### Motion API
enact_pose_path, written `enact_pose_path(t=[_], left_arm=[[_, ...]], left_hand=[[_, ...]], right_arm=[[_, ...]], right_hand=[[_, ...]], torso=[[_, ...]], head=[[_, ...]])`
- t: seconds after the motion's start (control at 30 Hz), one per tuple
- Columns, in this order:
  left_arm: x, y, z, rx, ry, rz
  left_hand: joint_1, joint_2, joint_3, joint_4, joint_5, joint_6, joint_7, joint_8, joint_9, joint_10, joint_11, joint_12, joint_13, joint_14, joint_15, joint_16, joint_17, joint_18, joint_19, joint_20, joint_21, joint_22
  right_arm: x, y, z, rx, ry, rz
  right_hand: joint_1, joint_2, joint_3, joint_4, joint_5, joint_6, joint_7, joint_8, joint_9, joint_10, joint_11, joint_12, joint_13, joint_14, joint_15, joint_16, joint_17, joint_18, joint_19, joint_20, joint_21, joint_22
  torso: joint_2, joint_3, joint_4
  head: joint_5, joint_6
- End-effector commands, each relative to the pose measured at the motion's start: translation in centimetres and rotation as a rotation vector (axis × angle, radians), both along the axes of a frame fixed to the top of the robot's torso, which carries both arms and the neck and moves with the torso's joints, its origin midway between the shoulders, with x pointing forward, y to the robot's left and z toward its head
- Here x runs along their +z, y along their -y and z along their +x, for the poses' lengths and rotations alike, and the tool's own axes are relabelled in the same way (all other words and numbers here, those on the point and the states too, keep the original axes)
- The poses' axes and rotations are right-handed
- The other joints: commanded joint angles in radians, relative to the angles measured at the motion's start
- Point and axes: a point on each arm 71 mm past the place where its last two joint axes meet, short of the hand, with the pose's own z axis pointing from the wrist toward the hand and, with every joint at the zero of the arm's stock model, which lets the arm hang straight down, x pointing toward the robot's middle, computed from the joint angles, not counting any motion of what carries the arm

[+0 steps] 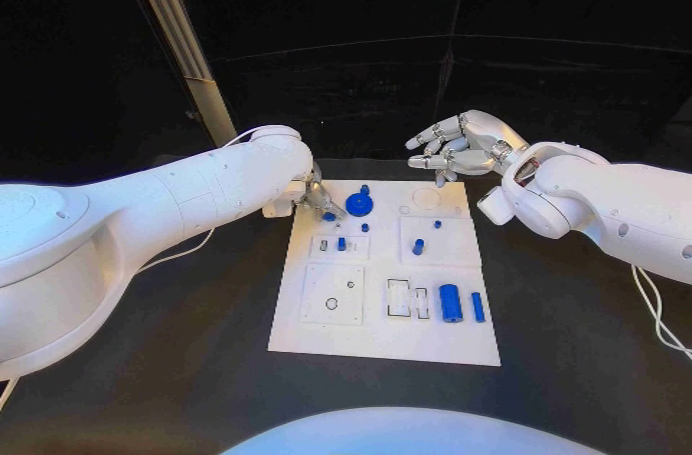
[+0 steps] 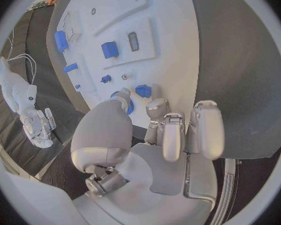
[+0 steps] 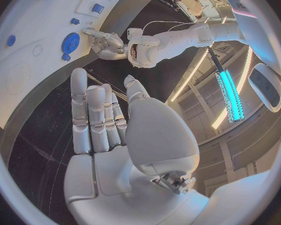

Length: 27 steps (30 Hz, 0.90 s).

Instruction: Assemble the parts on the task board

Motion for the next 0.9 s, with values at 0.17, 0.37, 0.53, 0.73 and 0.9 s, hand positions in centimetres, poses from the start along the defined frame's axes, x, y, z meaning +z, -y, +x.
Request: enact_pose_path(t=[0.17, 0.37, 0.53, 0.73, 0.9], left_arm=[[0.46, 0.11, 0.36, -0.003, 0.06, 0.014], [0.53, 0.33, 0.5, -0.007, 0.071, 0.021], [0.47, 0.72, 0.41, -0.022, 0.057, 0.027], [0.34, 0.71, 0.29, -0.032, 0.031, 0.041], [0.27, 0.69, 0.22, -0.038, 0.017, 0.047]], left_hand=[[0.0, 0.011, -0.053, -0.001, -0.003, -0.007, 0.001, 0.008, 0.0, -0.011, 0.001, 0.006, -0.003, 0.104, 0.006, 0.003, 0.263, 0.0, 0.002, 0.004, -0.006, 0.018], [0.008, 0.023, -0.074, -0.001, -0.003, -0.006, 0.0, 0.011, 0.0, -0.011, 0.0, 0.007, -0.004, 0.104, 0.006, 0.003, 0.263, 0.0, 0.002, 0.004, -0.005, 0.02], [0.034, 0.034, -0.089, -0.006, -0.003, -0.007, 0.0, 0.013, 0.0, -0.011, 0.0, 0.009, -0.004, 0.104, 0.006, 0.003, 0.263, 0.0, 0.004, 0.004, -0.005, 0.022], [0.062, 0.042, -0.1, -0.012, -0.003, -0.007, 0.0, 0.015, -0.001, -0.013, 0.0, 0.009, -0.007, 0.104, 0.005, 0.003, 0.263, 0.0, 0.004, 0.004, -0.005, 0.023], [0.088, 0.048, -0.112, -0.018, -0.003, -0.008, 0.0, 0.017, -0.002, -0.014, 0.0, 0.009, -0.009, 0.104, 0.006, 0.003, 0.263, -0.001, 0.004, 0.004, -0.005, 0.024]], right_arm=[[0.12, -0.15, 0.01, 0.009, 0.002, 0.002], [0.1, -0.2, 0.03, 0.01, 0.001, 0.002], [0.09, -0.3, 0.03, 0.013, -0.001, 0.001], [0.07, -0.28, 0.02, 0.013, -0.003, 0.0], [0.07, -0.33, 0.02, 0.015, -0.003, 0.0]], right_hand=[[-0.007, 0.004, 0.0, 0.007, 0.008, -0.007, -0.001, 0.006, 0.001, -0.009, 0.002, 0.006, -0.001, -0.009, 0.001, 0.003, -0.001, 0.005, -0.008, -0.001, -0.007, 0.002], [-0.007, 0.004, 0.0, 0.007, 0.008, -0.007, -0.001, 0.006, 0.001, -0.009, 0.002, 0.006, -0.001, -0.009, 0.001, 0.003, -0.001, 0.005, -0.008, -0.001, -0.007, 0.002], [-0.007, 0.004, 0.0, 0.007, 0.008, -0.007, -0.001, 0.006, 0.001, -0.009, 0.002, 0.006, -0.001, -0.009, 0.001, 0.003, -0.001, 0.005, -0.008, -0.001, -0.007, 0.002], [-0.007, 0.004, 0.0, 0.007, 0.008, -0.007, -0.001, 0.006, 0.001, -0.009, 0.002, 0.006, -0.001, -0.009, 0.001, 0.003, -0.001, 0.005, -0.008, -0.001, -0.007, 0.002], [-0.008, 0.004, 0.0, 0.008, 0.01, -0.008, -0.001, 0.007, 0.001, -0.009, 0.002, 0.007, -0.003, -0.009, 0.001, 0.004, -0.001, 0.005, -0.008, -0.001, -0.007, 0.002]], torso=[[0.001, 0.0004, -0.0019], [0.001, 0.0003, -0.0011], [0.0, 0.0005, -0.0015], [0.0, 0.0004, -0.0005], [0.0, 0.0004, 0.0002]], head=[[-0.001, -0.001], [-0.004, -0.002], [-0.003, -0.005], [-0.004, -0.004], [-0.003, -0.006]])
